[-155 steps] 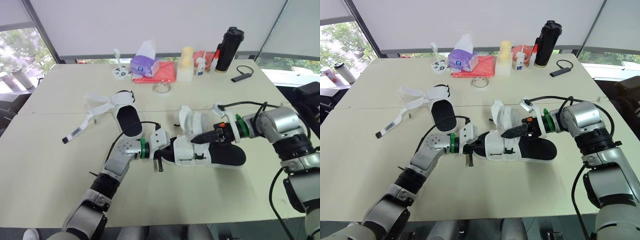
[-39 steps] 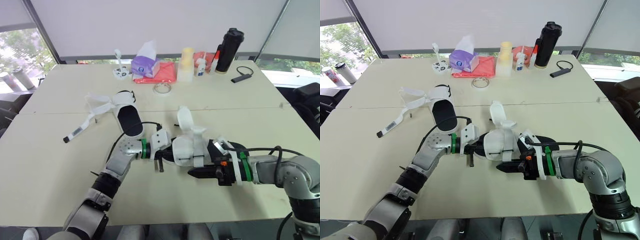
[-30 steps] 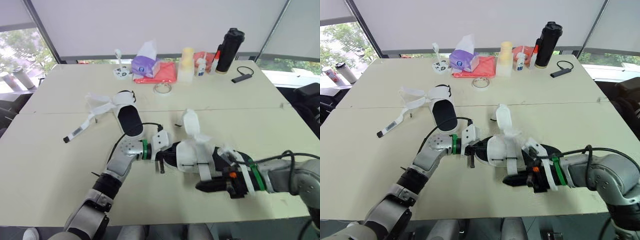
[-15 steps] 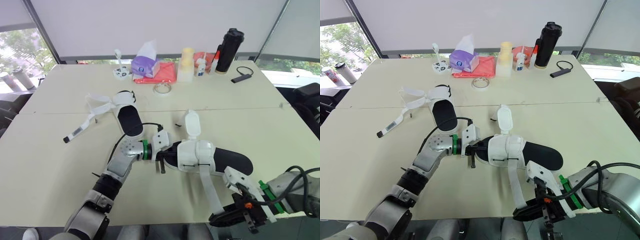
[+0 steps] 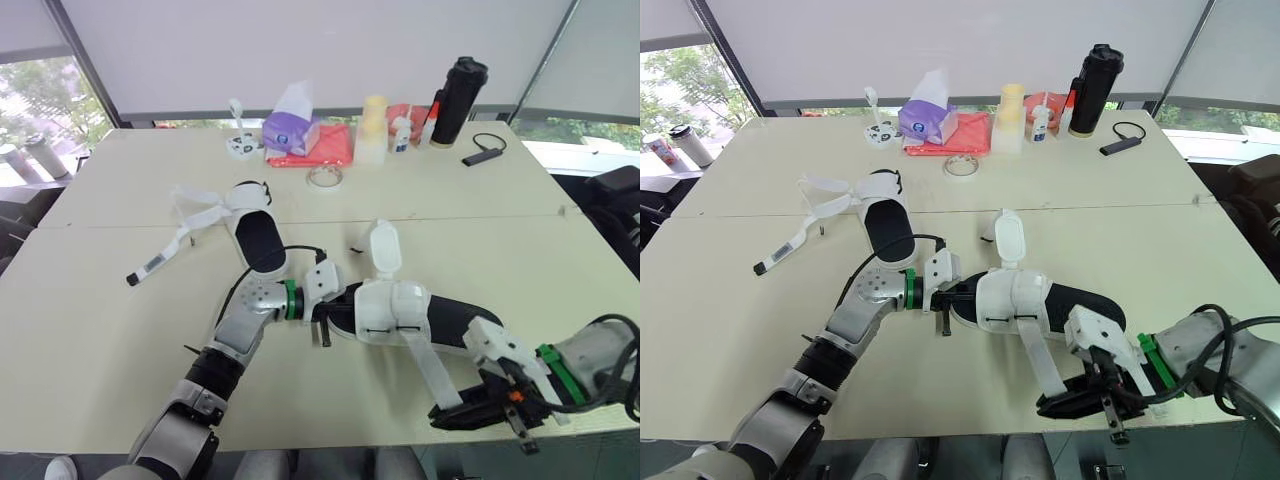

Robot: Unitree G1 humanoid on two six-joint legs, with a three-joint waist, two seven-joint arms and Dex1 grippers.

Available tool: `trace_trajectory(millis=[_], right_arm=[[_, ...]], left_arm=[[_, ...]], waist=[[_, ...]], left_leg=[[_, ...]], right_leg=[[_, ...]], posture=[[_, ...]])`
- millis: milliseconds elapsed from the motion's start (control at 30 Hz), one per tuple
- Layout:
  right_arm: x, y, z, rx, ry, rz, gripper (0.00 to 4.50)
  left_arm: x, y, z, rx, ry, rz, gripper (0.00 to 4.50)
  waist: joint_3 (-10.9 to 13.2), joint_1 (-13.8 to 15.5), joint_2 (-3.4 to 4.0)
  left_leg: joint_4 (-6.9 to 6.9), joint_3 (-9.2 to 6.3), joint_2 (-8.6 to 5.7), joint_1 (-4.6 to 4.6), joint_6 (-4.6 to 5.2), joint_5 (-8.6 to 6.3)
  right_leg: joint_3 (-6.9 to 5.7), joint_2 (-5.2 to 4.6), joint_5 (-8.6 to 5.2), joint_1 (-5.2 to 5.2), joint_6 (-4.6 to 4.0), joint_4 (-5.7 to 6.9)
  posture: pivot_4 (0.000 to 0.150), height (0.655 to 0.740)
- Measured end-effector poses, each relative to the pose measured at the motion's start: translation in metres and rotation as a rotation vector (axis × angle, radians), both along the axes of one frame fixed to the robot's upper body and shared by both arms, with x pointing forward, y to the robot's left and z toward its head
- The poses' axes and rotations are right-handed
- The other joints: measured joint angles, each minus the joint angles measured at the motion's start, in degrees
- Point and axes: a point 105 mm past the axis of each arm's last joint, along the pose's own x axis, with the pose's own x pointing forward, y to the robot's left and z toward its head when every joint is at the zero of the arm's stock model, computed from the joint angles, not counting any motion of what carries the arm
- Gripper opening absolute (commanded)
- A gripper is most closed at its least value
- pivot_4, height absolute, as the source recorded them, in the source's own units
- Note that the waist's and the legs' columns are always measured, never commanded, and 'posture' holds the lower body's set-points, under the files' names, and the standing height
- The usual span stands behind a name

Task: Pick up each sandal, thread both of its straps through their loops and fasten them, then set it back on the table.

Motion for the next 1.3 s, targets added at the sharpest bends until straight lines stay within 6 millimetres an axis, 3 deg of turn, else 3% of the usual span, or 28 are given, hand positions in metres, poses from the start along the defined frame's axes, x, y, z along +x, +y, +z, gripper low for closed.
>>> trace_trajectory(millis=[267,433,633,733,967,1133,1300], right_arm=[[0.041,0.019,0.044,0.263,0.051,-0.136,0.04],[0.064,0.026,0.054,0.333,0.101,-0.22,0.04],[0.078,0.029,0.047,0.327,0.178,-0.287,0.04],[0.082,0.03,0.045,0.331,0.194,-0.304,1.02],[0.108,0.026,0.05,0.41,0.221,-0.424,4.45],[0.132,0.02,0.064,0.501,0.201,-0.54,4.45],[0.134,0.016,0.067,0.503,0.189,-0.564,4.45]], left_arm=[[-0.001,-0.002,0.0,0.0,0.001,-0.005,0.0],[-0.001,-0.002,-0.001,0.006,-0.001,-0.007,0.0],[-0.001,-0.002,-0.001,0.005,-0.002,-0.004,0.0],[0.0,-0.002,-0.001,0.005,-0.003,0.0,0.0],[0.001,0.0,-0.001,0.006,-0.006,0.01,0.0],[0.001,0.0,0.0,0.005,-0.007,0.009,0.0],[0.001,0.0,0.0,0.006,-0.007,0.01,0.0]], waist=[[0.0,0.0,-0.02],[0.0,-0.1,-0.01],[0.0,-0.1,0.0],[0.0,-0.1,0.01],[0.0,-0.2,0.01],[0.0,-0.2,0.03],[0.0,-0.2,0.03]], left_leg=[[0.0,-0.04,0.0,-0.07,0.01,0.0],[0.0,-0.05,-0.02,-0.12,0.01,0.01],[-0.01,-0.05,-0.03,-0.12,0.02,0.01],[0.0,-0.06,-0.02,-0.12,0.02,0.01],[0.01,-0.06,-0.03,-0.12,0.02,0.02],[-0.02,-0.06,-0.04,-0.12,0.02,0.02],[-0.02,-0.06,-0.04,-0.12,0.03,0.02]], right_leg=[[0.0,0.01,0.04,-0.08,-0.06,0.01],[0.0,0.03,0.04,-0.15,-0.07,0.03],[0.0,0.04,0.05,-0.18,-0.07,0.06],[0.0,0.05,0.05,-0.19,-0.07,0.1],[0.01,0.06,0.06,-0.19,-0.07,0.12],[0.01,0.06,0.06,-0.21,-0.07,0.14],[0.01,0.06,0.06,-0.21,-0.07,0.15]], posture=[[0.15,0.74],[0.15,0.74],[0.15,0.74],[0.15,0.74],[0.15,0.74],[0.15,0.74],[0.15,0.74]])
